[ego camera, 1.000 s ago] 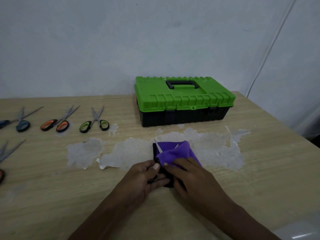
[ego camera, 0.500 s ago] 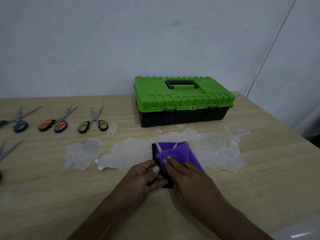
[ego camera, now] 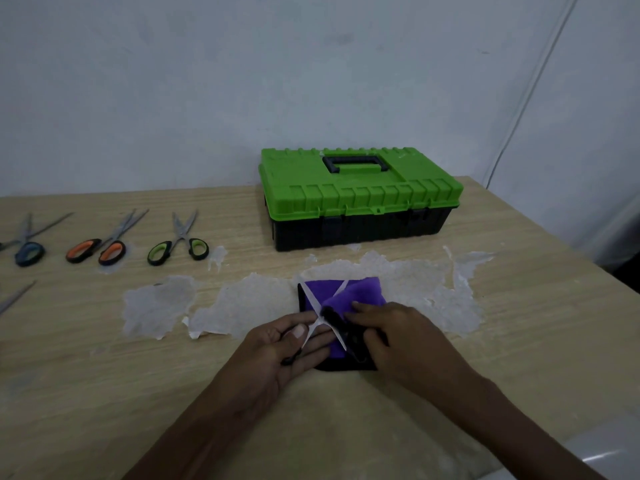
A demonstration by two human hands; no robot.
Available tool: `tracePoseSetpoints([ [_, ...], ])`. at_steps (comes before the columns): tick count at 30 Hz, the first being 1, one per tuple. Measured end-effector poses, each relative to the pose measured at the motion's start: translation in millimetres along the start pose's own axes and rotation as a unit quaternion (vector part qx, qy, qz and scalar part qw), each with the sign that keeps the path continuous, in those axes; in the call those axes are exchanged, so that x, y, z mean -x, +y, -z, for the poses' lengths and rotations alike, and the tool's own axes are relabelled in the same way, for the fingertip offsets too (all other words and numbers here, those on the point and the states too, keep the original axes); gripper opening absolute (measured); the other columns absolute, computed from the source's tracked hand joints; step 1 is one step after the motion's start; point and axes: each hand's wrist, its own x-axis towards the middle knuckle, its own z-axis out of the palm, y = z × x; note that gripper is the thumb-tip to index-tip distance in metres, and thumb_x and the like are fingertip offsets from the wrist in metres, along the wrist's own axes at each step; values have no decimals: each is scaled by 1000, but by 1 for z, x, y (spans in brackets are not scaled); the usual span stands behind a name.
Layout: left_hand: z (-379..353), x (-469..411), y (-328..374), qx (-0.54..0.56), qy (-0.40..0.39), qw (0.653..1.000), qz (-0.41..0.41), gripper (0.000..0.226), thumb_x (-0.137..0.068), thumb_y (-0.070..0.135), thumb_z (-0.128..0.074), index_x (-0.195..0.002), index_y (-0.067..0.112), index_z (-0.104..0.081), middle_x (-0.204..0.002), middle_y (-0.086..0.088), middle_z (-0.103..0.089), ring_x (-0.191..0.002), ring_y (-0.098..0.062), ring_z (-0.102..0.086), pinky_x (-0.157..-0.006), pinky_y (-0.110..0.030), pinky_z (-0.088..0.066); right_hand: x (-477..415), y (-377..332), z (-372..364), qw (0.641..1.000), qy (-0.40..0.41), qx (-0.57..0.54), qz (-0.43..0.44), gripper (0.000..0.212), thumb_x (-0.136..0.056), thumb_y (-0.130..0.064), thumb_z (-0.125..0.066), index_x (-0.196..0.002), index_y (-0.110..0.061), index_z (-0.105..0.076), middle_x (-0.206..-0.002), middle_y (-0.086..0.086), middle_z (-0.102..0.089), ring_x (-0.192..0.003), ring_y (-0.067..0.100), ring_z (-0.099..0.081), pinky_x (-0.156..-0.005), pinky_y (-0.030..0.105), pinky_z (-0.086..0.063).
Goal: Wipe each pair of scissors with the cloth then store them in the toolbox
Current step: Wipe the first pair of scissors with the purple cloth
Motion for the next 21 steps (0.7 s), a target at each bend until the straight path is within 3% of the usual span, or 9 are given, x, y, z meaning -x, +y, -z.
tracePoseSetpoints([
  [2,1,1,0,0,3,1000,1,28,-100,-1,-43,-123,0,-60,-115,-17,-73,-109,-26,-70,-91,-38,-58,1,8,9,999,15,-26,-37,39,-94,-17,-44,-127,-33,-59,-122,-10,-65,-92,-2,-59,-81,14,-48],
  [4,2,2,1,-8,-2,1000,1,29,-100,-1,-43,-122,-1,-61,-115,-17,-72,-110,-27,-70,-91,-38,-58,2,13,18,989,49,-107,-86,42,-94,-11,-43,-125,-34,-61,-96,-7,-71,-70,3,-61,-60,13,-48],
  [8,1,2,2,-20,-9,1000,-1,28,-100,-1,-43,-121,0,-61,-117,-19,-71,-111,-27,-69,-90,-38,-58,0,12,25,945,108,-290,-106,51,-94,-4,-37,-124,-37,-61,-90,-10,-72,-75,22,-65,-64,39,-53],
  [10,0,1,1,-19,-9,1000,-1,27,-100,-1,-43,-120,0,-62,-116,-20,-71,-111,-27,-69,-90,-38,-58,4,1,16,964,89,-250,-36,53,-92,-7,-37,-130,-40,-55,-107,-10,-67,-89,16,-64,-76,30,-54],
  [12,0,0,0,-19,-3,1000,-4,27,-99,-1,-44,-117,0,-63,-114,-20,-72,-109,-27,-70,-89,-37,-59,7,-9,-4,992,39,-118,18,55,-87,-19,-33,-139,-33,-47,-128,-7,-55,-110,12,-54,-92,18,-44],
  [13,0,-1,0,-20,0,1000,-5,27,-99,-1,-44,-117,0,-64,-112,-20,-73,-108,-27,-71,-88,-37,-59,8,-11,-14,998,23,-40,32,57,-85,-23,-31,-141,-28,-44,-131,-3,-52,-112,15,-52,-93,21,-45],
  [15,1,0,-1,-17,4,1000,-8,27,-99,-1,-45,-118,0,-63,-113,-20,-73,-107,-30,-70,-89,-38,-59,10,-10,-25,998,18,42,51,59,-82,-23,-32,-139,-21,-46,-122,2,-56,-101,20,-55,-83,29,-52],
  [18,0,2,-1,-27,-8,1000,-9,29,-100,-1,-42,-119,1,-63,-116,-18,-72,-110,-30,-69,-92,-37,-57,15,-8,-23,993,14,96,68,56,-80,-24,-34,-132,-22,-55,-114,-1,-60,-93,17,-57,-72,26,-53],
  [21,0,1,1,-38,-6,999,5,27,-100,0,-43,-119,1,-62,-115,-19,-72,-110,-29,-69,-93,-37,-57,8,-7,-17,988,-2,148,52,55,-80,-29,-33,-130,-22,-57,-125,6,-58,-100,23,-60,-66,30,-55],
])
